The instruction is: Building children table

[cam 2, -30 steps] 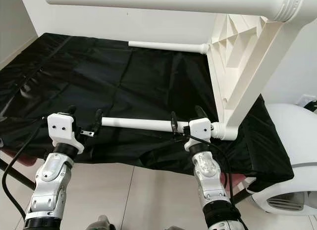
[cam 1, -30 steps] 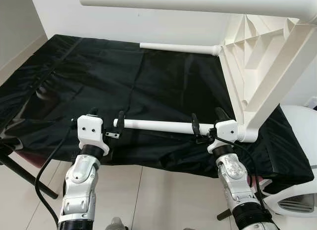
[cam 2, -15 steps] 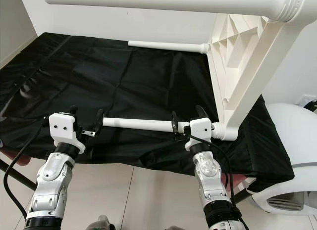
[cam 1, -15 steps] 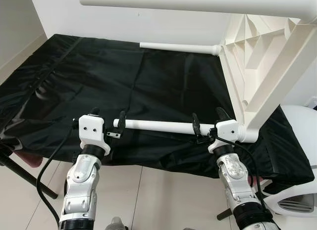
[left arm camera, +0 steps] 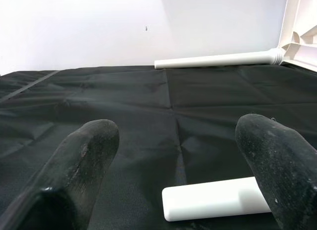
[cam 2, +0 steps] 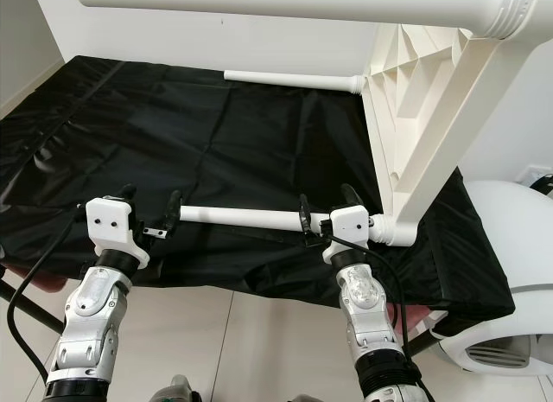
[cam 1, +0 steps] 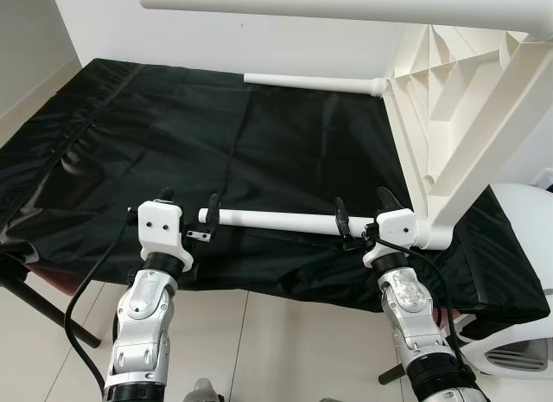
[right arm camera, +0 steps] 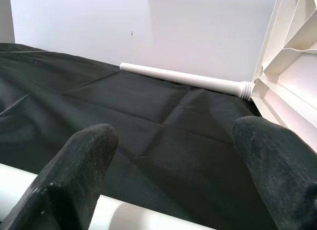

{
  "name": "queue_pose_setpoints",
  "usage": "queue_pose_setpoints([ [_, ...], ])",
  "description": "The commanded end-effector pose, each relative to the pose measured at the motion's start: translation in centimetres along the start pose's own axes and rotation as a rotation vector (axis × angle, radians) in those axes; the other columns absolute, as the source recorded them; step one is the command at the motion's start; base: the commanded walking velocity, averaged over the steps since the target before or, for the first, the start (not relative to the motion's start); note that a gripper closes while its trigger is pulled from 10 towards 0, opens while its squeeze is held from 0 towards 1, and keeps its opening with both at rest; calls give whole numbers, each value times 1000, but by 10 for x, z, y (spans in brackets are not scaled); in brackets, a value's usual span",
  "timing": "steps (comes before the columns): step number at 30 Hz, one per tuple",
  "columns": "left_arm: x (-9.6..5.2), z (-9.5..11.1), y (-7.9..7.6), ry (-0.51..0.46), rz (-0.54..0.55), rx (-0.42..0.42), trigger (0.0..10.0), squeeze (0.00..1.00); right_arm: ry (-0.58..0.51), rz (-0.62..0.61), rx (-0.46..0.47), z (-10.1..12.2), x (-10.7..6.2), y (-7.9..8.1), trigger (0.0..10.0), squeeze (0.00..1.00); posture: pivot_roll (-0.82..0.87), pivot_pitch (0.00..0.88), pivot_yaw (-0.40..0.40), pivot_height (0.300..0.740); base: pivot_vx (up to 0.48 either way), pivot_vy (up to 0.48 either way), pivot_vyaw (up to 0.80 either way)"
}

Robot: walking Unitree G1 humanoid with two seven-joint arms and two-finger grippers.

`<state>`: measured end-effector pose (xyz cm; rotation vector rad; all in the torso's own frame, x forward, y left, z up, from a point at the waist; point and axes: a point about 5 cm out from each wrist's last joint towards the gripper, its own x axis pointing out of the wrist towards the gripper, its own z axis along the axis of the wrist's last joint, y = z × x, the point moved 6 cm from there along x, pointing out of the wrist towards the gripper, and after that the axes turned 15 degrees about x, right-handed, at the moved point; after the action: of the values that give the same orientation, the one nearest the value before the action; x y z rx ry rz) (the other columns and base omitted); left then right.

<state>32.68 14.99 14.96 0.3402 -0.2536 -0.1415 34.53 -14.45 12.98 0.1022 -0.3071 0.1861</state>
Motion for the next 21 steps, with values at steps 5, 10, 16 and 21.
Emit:
queue_pose_setpoints([
  [5, -1, -2, 5, 25, 73, -14, 10000, 0, -11, 9, -5, 3, 3, 0, 10000, 0, 27, 0, -78, 740, 0, 0, 0],
  [10, -2, -3, 5, 26, 76, -14, 10000, 0, -11, 13, -6, 4, 3, 1, 10000, 0, 29, 0, -80, 740, 0, 0, 0],
  [16, -3, -3, 5, 28, 78, -15, 10000, 0, -11, 15, -7, 4, 3, 1, 10000, 0, 28, 0, -80, 740, 0, 0, 0],
  [21, -3, -3, 4, 29, 84, -11, 10000, 0, -10, 19, -11, 4, 2, 1, 10000, 0, 25, 0, -82, 740, 0, 0, 0],
])
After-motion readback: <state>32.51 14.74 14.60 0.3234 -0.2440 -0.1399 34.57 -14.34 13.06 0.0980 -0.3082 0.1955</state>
